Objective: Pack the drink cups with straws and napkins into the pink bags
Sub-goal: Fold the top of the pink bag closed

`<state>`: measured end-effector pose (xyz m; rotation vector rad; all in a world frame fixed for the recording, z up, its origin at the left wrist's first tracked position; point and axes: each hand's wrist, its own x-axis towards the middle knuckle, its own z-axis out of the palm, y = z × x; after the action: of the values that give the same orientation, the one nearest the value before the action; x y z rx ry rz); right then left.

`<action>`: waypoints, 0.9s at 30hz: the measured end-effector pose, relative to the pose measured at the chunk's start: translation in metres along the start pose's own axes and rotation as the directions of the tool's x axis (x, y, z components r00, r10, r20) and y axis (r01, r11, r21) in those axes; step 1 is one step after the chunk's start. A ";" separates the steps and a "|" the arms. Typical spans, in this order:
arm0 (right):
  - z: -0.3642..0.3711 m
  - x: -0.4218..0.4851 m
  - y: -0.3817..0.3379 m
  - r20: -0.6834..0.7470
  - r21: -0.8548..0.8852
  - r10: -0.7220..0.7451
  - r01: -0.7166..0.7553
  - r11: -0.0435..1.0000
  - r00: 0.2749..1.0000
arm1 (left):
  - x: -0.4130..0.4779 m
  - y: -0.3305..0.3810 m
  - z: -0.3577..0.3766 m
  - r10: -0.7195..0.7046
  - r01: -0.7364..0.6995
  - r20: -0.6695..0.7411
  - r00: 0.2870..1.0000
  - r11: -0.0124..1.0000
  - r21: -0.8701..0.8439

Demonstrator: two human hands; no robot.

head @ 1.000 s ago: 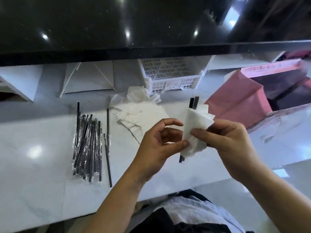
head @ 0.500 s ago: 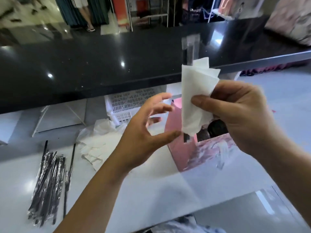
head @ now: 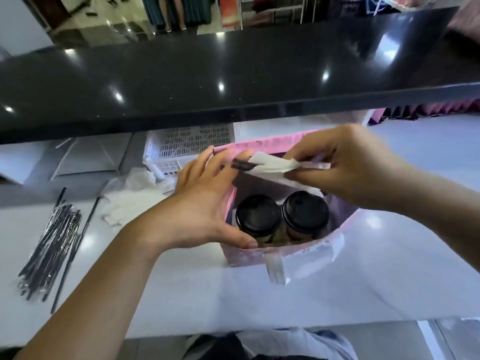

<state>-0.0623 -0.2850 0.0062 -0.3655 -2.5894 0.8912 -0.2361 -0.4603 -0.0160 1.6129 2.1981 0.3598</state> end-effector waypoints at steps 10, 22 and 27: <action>0.017 -0.006 0.019 0.572 -0.441 0.031 0.275 0.854 0.820 | 0.003 0.001 0.000 -0.074 0.082 0.079 0.994 0.990 -0.113; -0.035 -0.024 0.040 0.116 0.056 -0.068 0.062 0.997 0.991 | 0.012 -0.007 0.001 -0.025 -0.012 -0.246 0.969 0.989 -0.147; -0.049 -0.046 0.077 0.019 0.243 -0.045 0.039 0.969 0.999 | 0.032 0.005 -0.004 0.085 -0.092 -0.419 0.904 0.996 0.003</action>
<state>0.0091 -0.2157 -0.0187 -0.2316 -2.4612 1.1879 -0.2418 -0.4284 -0.0158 1.7607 2.4170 0.8185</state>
